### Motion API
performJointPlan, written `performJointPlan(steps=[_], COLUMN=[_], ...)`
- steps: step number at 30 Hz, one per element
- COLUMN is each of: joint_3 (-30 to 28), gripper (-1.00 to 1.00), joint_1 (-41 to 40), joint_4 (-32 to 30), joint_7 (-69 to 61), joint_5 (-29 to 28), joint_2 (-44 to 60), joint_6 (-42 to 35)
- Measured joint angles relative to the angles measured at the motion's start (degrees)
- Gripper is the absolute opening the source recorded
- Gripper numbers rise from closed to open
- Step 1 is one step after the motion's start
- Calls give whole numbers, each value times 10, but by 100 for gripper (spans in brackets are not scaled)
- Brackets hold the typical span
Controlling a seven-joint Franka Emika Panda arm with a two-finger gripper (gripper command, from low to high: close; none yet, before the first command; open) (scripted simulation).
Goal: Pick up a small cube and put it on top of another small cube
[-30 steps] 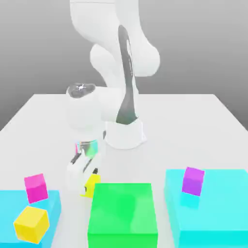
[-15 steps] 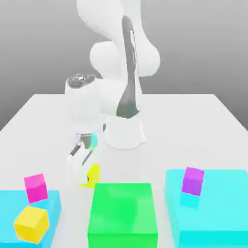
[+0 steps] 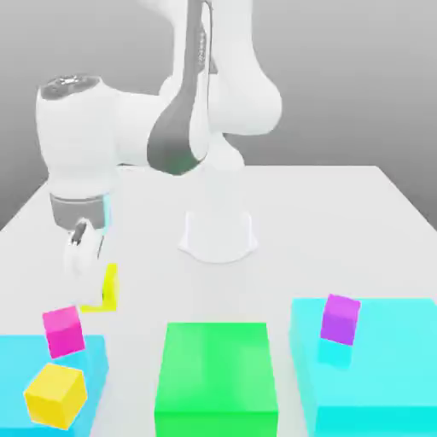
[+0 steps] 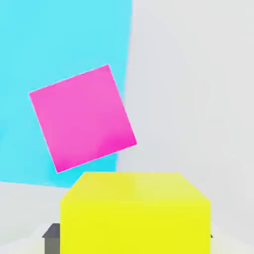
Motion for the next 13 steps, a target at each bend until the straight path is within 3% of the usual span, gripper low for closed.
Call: performJointPlan(steps=[5,9,10,13], joint_3=[-19,-17,-15,-15], gripper=[-100,-100,100,100], joint_1=[-5,-11,-13,-13], joint_4=[63,61,58,58], joint_7=[-118,-144,-146,-146], joint_5=[2,9,11,11], joint_2=[-3,60,75,75], joint_6=[-67,-1,16,16])
